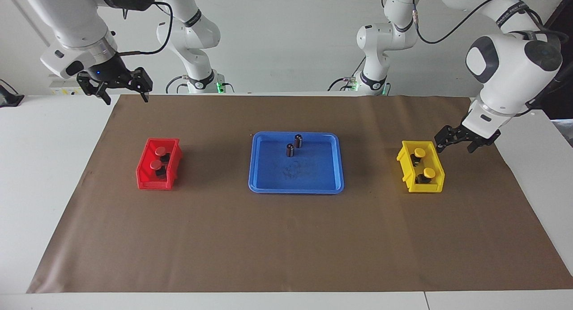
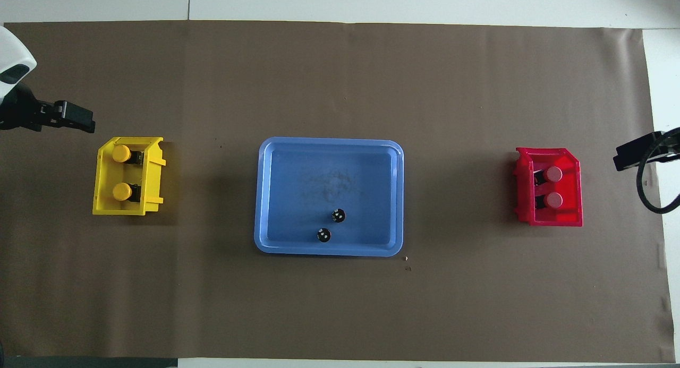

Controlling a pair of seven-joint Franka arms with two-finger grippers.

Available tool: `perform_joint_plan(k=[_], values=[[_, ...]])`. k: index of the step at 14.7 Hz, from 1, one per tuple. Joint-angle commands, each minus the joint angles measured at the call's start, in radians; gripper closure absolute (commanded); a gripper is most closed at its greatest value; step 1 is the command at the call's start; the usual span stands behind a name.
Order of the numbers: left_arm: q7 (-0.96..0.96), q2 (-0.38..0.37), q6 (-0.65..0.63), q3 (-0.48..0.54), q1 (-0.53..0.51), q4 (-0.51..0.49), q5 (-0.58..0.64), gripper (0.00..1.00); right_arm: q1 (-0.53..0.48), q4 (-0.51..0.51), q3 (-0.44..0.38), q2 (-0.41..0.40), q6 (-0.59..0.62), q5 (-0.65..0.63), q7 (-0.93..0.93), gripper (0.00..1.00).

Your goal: Sort red and yellow buttons by color

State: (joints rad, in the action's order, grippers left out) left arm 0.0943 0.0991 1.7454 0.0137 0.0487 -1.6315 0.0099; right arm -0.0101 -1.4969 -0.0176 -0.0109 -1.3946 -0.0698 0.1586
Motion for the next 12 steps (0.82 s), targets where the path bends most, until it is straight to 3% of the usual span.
perform_joint_plan(k=[1, 5, 12], values=[[0.001, -0.021, -0.136, 0.005, 0.016, 0.102, -0.019, 0.00, -0.010, 0.017, 0.002, -0.004, 0.017, -0.008, -0.010, 0.01], [-0.002, -0.059, -0.265, -0.021, 0.026, 0.163, -0.019, 0.00, -0.005, 0.017, 0.002, -0.004, 0.014, -0.008, -0.010, 0.01], [-0.004, -0.090, -0.280, -0.026, 0.030, 0.160, -0.022, 0.00, 0.007, 0.015, 0.011, -0.004, 0.011, -0.007, -0.016, 0.01]])
